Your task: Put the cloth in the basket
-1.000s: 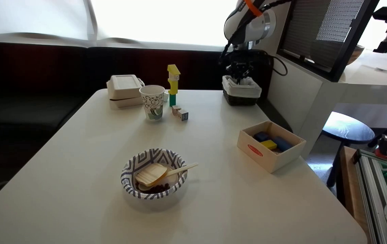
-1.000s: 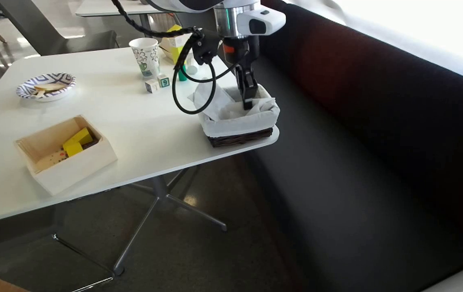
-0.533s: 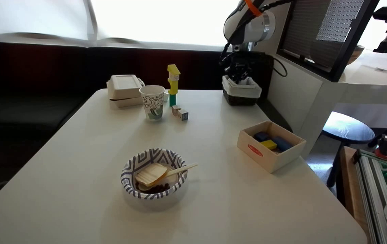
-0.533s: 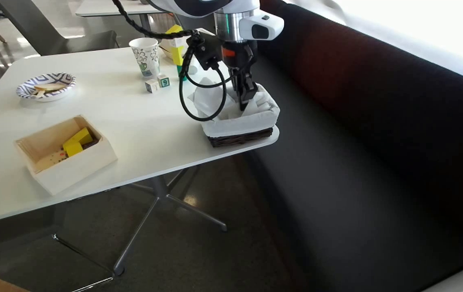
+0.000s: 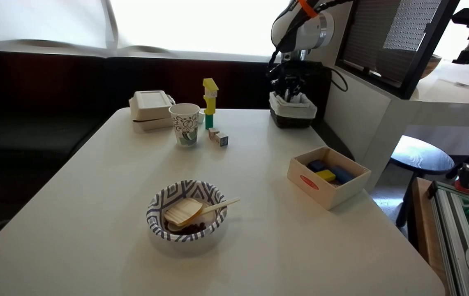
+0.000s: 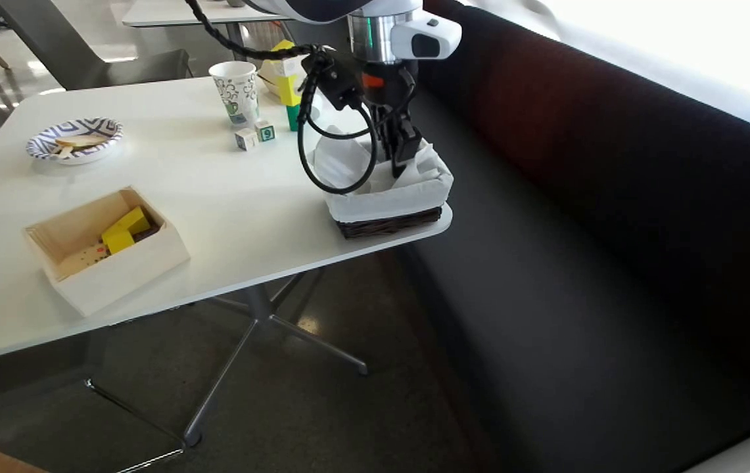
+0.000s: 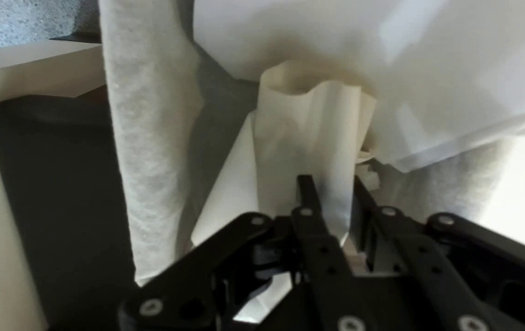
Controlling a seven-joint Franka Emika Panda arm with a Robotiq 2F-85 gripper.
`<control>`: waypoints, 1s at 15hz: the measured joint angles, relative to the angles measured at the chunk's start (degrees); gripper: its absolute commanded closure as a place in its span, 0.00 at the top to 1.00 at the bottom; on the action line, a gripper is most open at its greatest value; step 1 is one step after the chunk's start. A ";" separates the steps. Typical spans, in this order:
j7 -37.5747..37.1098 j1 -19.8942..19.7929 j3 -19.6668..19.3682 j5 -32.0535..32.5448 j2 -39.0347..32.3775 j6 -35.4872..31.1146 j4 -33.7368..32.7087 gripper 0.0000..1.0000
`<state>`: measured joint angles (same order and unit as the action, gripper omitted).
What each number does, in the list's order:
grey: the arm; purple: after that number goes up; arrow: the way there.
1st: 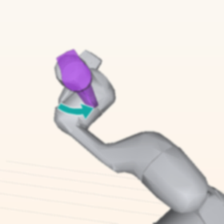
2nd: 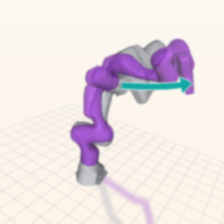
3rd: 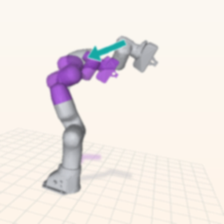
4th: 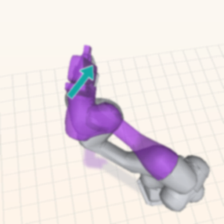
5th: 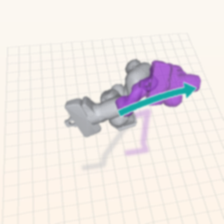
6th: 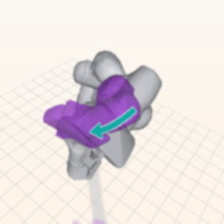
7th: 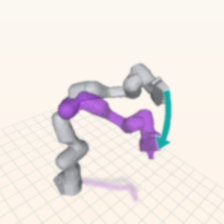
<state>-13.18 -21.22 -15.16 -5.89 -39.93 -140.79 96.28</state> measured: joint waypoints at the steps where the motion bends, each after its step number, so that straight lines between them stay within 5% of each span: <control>1: 0.02 0.03 -0.02 0.00 0.41 0.00 -0.18 0.62; 6: -0.18 0.98 -0.72 0.37 6.14 4.78 -0.13 0.99; 15: -0.70 4.68 -1.64 4.76 19.23 25.30 2.95 1.00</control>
<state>-13.88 -16.54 -16.81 -1.13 -20.71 -115.49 99.22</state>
